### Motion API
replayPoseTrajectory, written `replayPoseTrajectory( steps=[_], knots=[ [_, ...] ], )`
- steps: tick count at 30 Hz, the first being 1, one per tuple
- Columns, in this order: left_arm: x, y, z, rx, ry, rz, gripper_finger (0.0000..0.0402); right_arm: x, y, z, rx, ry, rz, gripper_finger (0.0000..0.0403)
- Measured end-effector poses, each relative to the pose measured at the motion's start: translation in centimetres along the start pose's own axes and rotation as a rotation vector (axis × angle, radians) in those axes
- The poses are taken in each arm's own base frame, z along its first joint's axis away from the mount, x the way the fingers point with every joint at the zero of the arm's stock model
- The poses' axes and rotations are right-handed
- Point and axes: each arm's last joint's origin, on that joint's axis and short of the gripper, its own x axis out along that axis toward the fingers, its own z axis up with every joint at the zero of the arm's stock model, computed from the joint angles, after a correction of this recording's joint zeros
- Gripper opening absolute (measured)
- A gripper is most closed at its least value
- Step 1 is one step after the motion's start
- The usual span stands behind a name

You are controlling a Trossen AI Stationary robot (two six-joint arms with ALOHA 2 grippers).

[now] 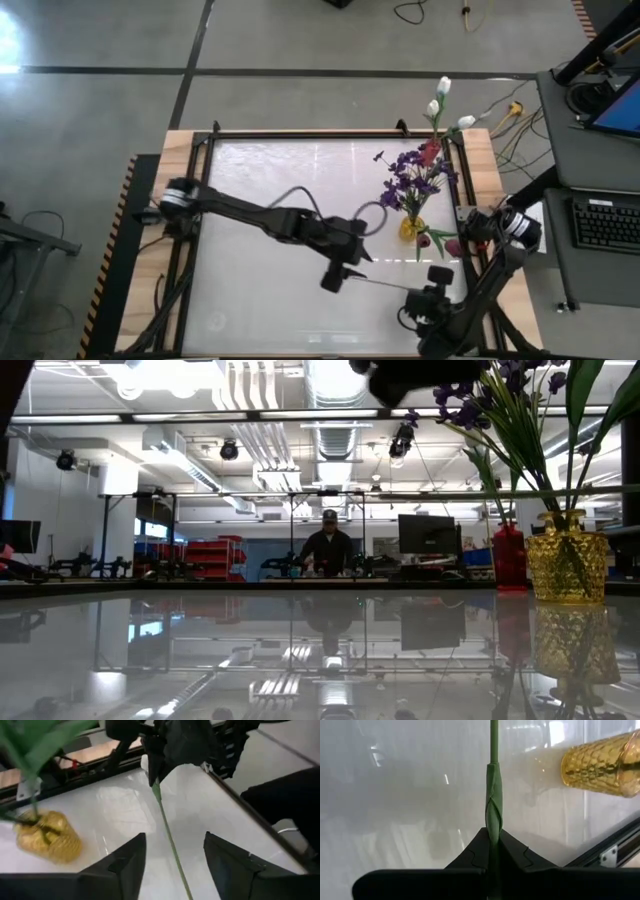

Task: Sort flowers into vase by color
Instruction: Put the white flower into the red vase

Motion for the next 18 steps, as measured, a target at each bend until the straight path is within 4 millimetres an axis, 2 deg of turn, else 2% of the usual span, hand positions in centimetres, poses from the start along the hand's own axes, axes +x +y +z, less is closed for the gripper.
replayPoseTrajectory(
  steps=[3,7,14,18],
  knots=[
    [2.3,0.0,-0.4,0.045,0.031,0.016,0.0207,0.0,-0.5,1.1,0.103,0.030,0.014,0.0013],
    [4.9,0.2,-0.9,0.066,0.131,0.050,0.0213,-0.8,-1.3,1.8,0.168,0.007,0.071,0.0013],
    [8.1,0.9,-1.2,0.086,0.273,0.077,0.0195,-2.0,-2.0,2.1,0.186,-0.038,0.113,0.0013],
    [9.2,0.9,-1.0,0.094,0.330,0.059,0.0181,-2.1,-2.2,2.1,0.193,-0.028,0.121,0.0013]
  ],
)
